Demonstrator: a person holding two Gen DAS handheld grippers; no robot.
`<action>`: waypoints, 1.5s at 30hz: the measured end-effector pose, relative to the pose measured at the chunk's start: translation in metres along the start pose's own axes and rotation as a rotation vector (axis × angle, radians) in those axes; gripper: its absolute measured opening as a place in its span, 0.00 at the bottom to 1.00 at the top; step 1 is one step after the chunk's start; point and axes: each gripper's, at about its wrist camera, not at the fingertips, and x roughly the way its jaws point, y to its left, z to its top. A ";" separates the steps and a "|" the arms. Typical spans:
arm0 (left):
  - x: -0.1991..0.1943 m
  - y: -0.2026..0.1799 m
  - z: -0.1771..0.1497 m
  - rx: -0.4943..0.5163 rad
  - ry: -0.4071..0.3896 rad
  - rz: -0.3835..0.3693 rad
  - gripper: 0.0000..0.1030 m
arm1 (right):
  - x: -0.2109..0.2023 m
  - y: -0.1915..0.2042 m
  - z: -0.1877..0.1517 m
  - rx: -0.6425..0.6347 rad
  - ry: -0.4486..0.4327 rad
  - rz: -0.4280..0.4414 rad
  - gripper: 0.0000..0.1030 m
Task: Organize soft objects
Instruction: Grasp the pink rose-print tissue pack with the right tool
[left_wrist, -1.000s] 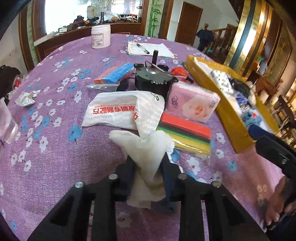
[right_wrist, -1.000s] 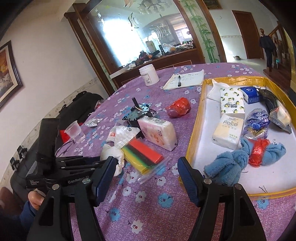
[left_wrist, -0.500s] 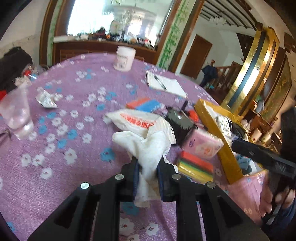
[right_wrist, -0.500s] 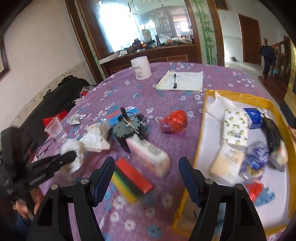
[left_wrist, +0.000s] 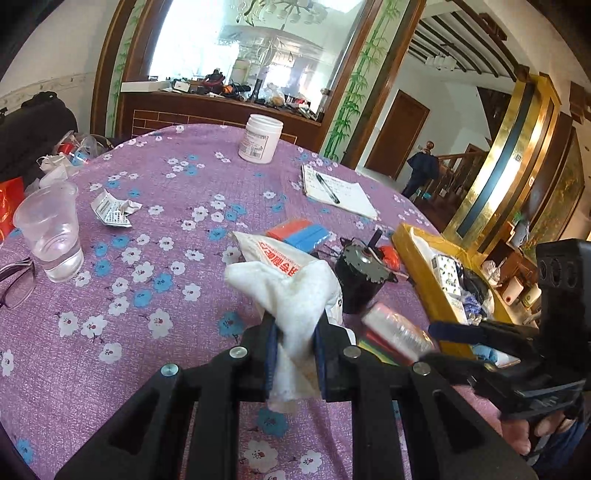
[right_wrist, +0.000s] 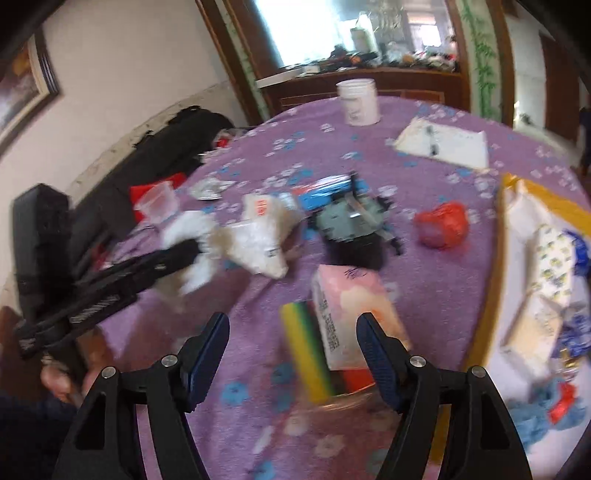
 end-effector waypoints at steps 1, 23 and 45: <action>-0.002 0.000 0.000 -0.001 -0.011 0.000 0.16 | 0.002 -0.006 0.002 0.009 -0.003 -0.045 0.74; 0.004 -0.023 -0.004 0.107 0.001 -0.036 0.16 | 0.046 -0.037 0.009 0.028 0.071 -0.155 0.54; 0.010 -0.022 -0.003 0.101 0.020 -0.010 0.16 | 0.018 0.035 -0.030 -0.252 0.014 -0.121 0.61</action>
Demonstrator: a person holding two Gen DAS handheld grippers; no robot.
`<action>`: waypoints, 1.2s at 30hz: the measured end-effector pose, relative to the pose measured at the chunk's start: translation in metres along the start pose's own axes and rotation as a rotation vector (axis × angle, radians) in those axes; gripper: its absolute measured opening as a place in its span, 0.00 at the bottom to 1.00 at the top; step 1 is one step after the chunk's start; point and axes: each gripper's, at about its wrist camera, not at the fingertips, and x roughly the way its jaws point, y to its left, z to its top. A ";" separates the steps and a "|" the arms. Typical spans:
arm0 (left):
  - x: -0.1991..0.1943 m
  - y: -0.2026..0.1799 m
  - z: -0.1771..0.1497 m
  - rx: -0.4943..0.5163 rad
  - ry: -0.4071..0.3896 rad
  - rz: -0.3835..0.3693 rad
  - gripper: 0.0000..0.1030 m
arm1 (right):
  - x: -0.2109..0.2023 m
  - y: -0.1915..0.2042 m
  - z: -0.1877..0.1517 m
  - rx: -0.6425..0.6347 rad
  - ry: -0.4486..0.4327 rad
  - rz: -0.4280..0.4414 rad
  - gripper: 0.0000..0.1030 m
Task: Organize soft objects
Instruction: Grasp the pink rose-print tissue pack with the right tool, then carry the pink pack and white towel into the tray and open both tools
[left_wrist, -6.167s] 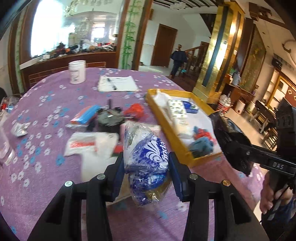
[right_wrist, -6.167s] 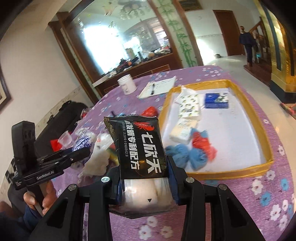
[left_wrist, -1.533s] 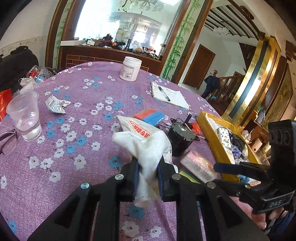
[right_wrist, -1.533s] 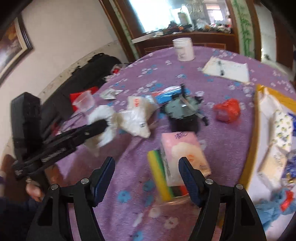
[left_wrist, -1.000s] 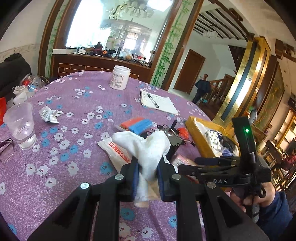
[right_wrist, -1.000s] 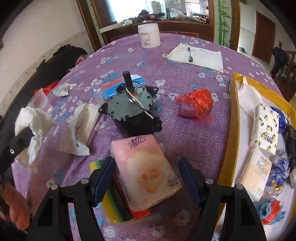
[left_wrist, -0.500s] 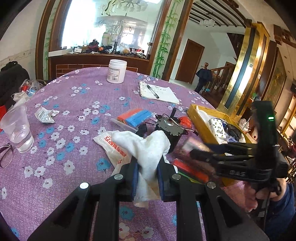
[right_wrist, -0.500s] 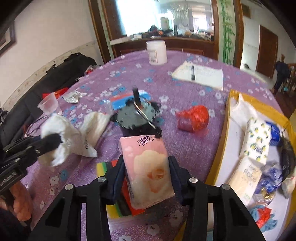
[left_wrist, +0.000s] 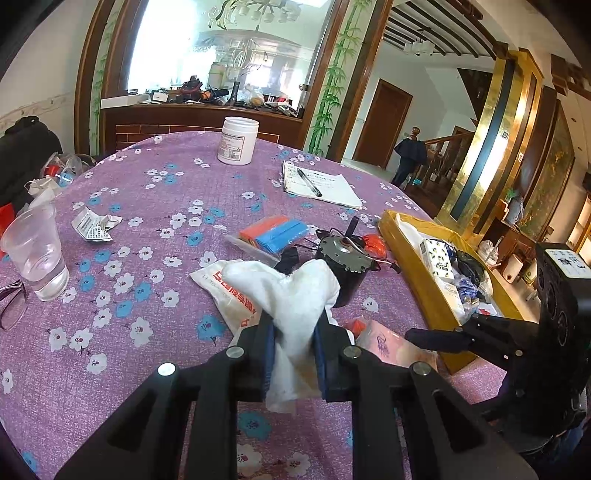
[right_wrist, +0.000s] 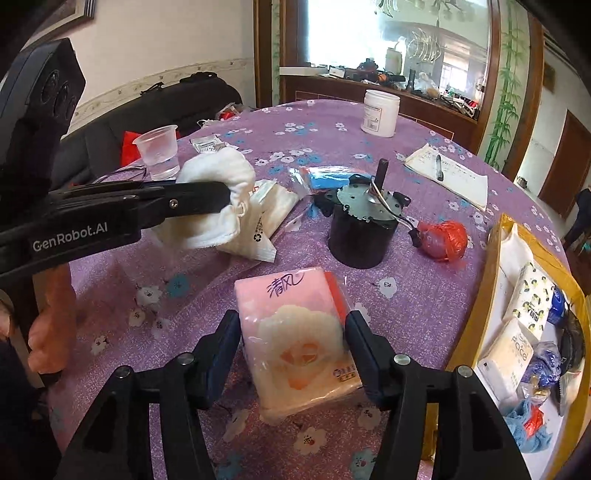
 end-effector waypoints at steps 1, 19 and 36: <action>0.000 0.000 0.000 -0.001 0.000 -0.001 0.16 | -0.001 0.000 -0.001 0.001 -0.002 0.003 0.61; -0.004 -0.005 0.000 0.018 -0.019 -0.009 0.16 | -0.020 -0.023 0.004 0.099 -0.117 0.061 0.53; -0.007 -0.032 -0.003 0.076 -0.009 -0.056 0.16 | -0.068 -0.150 -0.010 0.569 -0.288 -0.043 0.53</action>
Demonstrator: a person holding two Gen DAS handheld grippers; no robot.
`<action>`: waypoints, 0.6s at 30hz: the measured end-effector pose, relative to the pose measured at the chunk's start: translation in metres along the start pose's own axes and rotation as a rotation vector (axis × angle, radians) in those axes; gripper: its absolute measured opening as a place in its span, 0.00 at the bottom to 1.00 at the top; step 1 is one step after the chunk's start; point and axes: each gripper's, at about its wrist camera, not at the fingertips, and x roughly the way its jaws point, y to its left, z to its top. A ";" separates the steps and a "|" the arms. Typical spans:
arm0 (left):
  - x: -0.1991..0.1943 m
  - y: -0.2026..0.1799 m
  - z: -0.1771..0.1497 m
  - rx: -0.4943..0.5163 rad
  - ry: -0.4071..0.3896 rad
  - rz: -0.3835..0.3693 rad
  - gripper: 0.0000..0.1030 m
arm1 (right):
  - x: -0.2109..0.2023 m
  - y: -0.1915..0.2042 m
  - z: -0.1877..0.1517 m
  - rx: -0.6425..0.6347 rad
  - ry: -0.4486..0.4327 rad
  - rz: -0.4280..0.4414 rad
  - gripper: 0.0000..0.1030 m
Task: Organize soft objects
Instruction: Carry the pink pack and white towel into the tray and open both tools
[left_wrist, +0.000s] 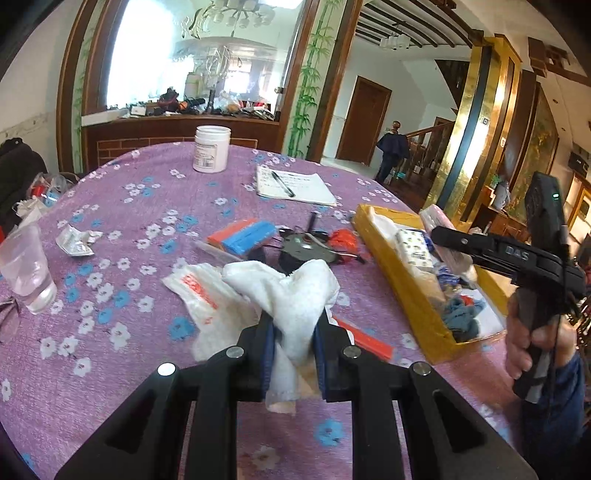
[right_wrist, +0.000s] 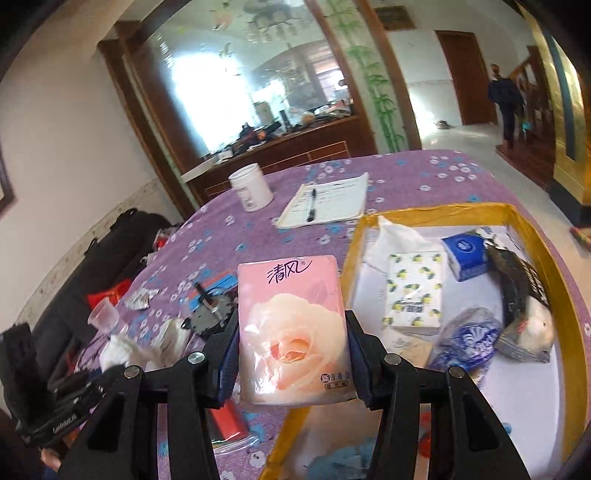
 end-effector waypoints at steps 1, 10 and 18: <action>-0.001 -0.005 0.001 0.002 0.001 -0.011 0.16 | -0.004 -0.005 0.000 0.012 -0.004 0.004 0.53; 0.000 -0.082 0.021 0.099 0.026 -0.139 0.16 | -0.039 -0.048 0.016 0.152 -0.107 0.015 0.53; 0.040 -0.168 0.033 0.197 0.105 -0.279 0.16 | -0.051 -0.100 0.018 0.329 -0.130 -0.013 0.53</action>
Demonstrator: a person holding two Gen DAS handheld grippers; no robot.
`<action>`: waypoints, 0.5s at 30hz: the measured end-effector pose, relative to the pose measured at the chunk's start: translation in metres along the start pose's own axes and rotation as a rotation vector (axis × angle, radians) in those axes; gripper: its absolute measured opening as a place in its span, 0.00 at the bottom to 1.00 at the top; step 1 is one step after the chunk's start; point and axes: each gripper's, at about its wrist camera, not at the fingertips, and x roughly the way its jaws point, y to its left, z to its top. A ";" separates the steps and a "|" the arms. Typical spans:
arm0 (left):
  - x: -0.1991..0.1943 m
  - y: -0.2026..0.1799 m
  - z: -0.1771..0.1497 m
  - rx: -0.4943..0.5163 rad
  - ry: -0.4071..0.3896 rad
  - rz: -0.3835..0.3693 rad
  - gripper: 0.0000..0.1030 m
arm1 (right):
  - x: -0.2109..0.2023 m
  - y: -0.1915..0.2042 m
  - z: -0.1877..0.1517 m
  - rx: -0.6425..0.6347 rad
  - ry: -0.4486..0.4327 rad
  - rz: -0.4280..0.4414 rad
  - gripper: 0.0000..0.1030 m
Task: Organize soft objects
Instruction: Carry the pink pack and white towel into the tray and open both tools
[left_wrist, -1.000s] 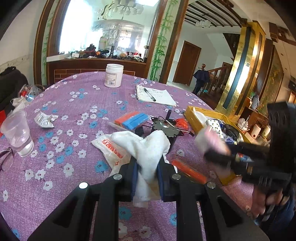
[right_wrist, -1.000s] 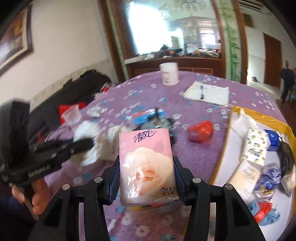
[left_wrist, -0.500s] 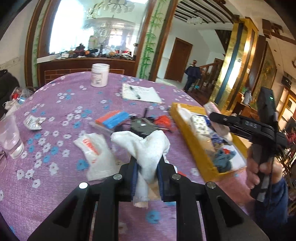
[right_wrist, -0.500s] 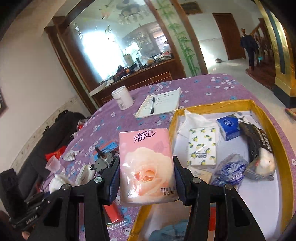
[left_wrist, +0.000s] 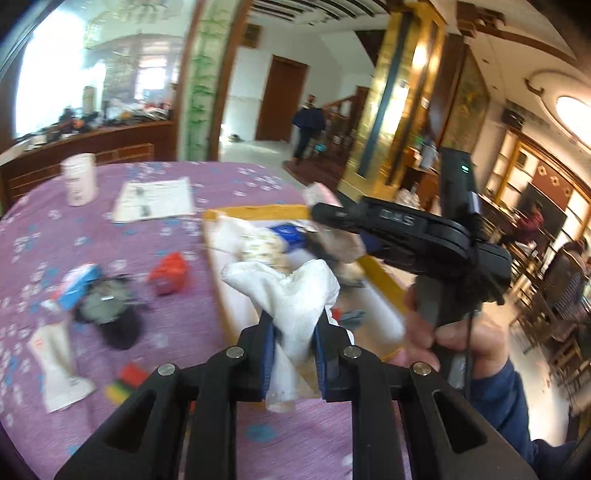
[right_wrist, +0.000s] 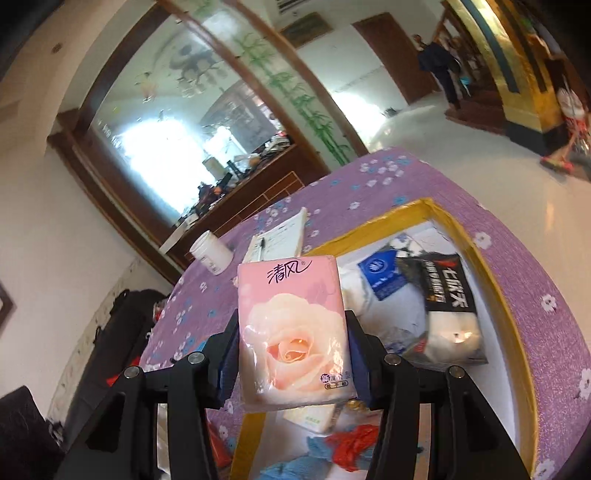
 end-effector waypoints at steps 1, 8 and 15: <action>0.007 -0.005 0.002 0.005 0.013 -0.015 0.16 | -0.002 -0.006 0.002 0.022 -0.004 0.000 0.53; 0.065 -0.032 -0.004 0.028 0.121 -0.078 0.16 | -0.005 -0.029 0.009 0.086 0.008 -0.065 0.53; 0.092 -0.020 -0.018 0.020 0.178 -0.076 0.16 | 0.020 -0.027 -0.001 0.047 0.099 -0.140 0.53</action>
